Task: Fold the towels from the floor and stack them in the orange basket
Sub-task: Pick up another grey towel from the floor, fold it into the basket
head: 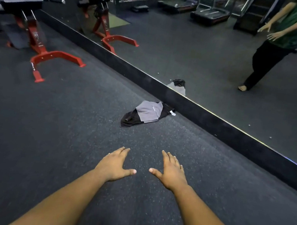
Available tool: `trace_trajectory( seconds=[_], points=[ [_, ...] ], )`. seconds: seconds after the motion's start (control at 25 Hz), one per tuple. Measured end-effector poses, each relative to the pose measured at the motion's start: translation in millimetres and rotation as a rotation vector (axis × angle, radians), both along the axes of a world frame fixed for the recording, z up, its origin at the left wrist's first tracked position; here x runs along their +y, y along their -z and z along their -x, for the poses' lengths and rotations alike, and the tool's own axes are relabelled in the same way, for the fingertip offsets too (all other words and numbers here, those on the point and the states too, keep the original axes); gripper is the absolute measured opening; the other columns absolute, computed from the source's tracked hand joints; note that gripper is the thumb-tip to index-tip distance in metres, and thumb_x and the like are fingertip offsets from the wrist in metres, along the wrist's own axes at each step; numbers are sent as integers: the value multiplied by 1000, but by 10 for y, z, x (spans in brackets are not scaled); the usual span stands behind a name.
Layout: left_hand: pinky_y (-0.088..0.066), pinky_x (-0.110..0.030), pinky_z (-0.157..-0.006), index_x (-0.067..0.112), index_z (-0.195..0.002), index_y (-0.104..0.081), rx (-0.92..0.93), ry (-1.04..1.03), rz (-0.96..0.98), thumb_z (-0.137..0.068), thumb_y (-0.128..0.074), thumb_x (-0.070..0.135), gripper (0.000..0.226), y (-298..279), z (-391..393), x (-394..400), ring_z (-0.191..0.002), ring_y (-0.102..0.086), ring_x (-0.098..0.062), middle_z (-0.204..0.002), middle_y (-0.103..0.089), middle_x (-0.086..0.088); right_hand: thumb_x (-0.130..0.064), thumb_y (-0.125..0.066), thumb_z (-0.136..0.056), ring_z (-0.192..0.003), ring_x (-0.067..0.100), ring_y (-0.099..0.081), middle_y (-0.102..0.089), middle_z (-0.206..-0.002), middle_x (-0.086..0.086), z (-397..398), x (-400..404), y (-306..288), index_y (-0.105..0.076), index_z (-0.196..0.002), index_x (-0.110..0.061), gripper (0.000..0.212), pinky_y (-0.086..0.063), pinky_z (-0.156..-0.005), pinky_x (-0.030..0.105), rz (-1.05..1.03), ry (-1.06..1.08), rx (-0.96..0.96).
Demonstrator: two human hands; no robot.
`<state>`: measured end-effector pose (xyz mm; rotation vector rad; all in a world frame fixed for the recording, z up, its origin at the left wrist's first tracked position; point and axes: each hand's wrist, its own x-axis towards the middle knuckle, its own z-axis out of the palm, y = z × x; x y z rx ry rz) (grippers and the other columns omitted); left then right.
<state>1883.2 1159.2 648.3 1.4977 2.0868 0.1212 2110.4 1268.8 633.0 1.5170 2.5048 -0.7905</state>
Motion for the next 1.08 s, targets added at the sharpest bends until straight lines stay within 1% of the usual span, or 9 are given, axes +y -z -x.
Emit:
trace_trajectory(
  seconds=[0.16, 0.36, 0.68, 0.76, 0.8, 0.88, 0.96, 1.04, 1.08],
  points=[
    [-25, -43, -125, 23, -165, -10, -48, -48, 22, -84, -58, 78, 109, 94, 449, 992, -157, -19, -23, -172, -11, -3, -79, -49, -87, -158, 28, -8, -7, -172, 2, 413, 1047, 12, -3, -164, -27, 103, -16, -124, 56, 31, -33, -31],
    [-25, -41, -125, 21, -164, -11, -68, -26, 26, -85, -58, 76, 108, 383, 1131, 2258, -156, -20, -24, -172, -13, -5, -78, -49, -88, -158, 27, -8, -8, -172, 2, 1096, 2291, 247, -3, -164, -27, 102, -16, -125, 56, 48, -48, -69],
    [-28, -43, -123, 20, -164, -9, -122, 16, 150, -82, -60, 78, 113, 720, 2677, 4346, -155, -24, -26, -172, -13, -5, -78, -51, -87, -158, 26, -8, -8, -172, 0, 2419, 4224, 484, -4, -164, -28, 102, -15, -125, 55, 153, 2, -117],
    [-28, -42, -123, 19, -165, -8, -132, -4, 174, -84, -60, 76, 112, 771, 2983, 4826, -155, -23, -26, -172, -12, -4, -83, -45, -84, -158, 25, -7, -9, -172, 0, 2692, 4677, 574, -4, -164, -29, 104, -15, -126, 54, 186, 9, -130],
    [-28, -41, -123, 19, -165, -8, -133, -7, 181, -85, -61, 74, 110, 817, 3107, 5073, -155, -23, -26, -172, -11, -4, -88, -37, -80, -158, 25, -7, -9, -172, 0, 2825, 4907, 653, -5, -164, -28, 108, -15, -125, 54, 193, 4, -136],
    [-27, -40, -123, 18, -165, -9, -140, -12, 194, -87, -61, 72, 108, 1036, 3338, 5591, -155, -23, -25, -172, -12, -4, -95, -18, -63, -158, 25, -7, -10, -171, 0, 3109, 5402, 883, -6, -163, -28, 121, -16, -125, 54, 198, -14, -133],
    [-26, -39, -124, 19, -164, -11, -156, -32, 217, -87, -62, 70, 106, 1420, 3526, 6080, -155, -22, -24, -172, -11, -3, -96, -9, -53, -158, 25, -9, -13, -171, 1, 3378, 5918, 1274, -9, -163, -28, 129, -18, -125, 53, 211, -34, -142],
    [-25, -40, -124, 20, -165, -11, -178, -77, 251, -86, -62, 70, 106, 1945, 3697, 6513, -156, -21, -24, -172, -10, -3, -95, -10, -60, -156, 26, -15, -20, -169, 2, 3649, 6411, 1814, -14, -162, -26, 123, -22, -124, 50, 237, -58, -168],
    [-26, -41, -124, 20, -165, -11, -186, -104, 279, -86, -62, 71, 106, 2285, 3792, 6733, -156, -21, -24, -172, -10, -3, -93, -18, -71, -154, 25, -21, -27, -166, 3, 3799, 6667, 2161, -18, -161, -25, 113, -25, -123, 49, 256, -61, -182]
  ],
)
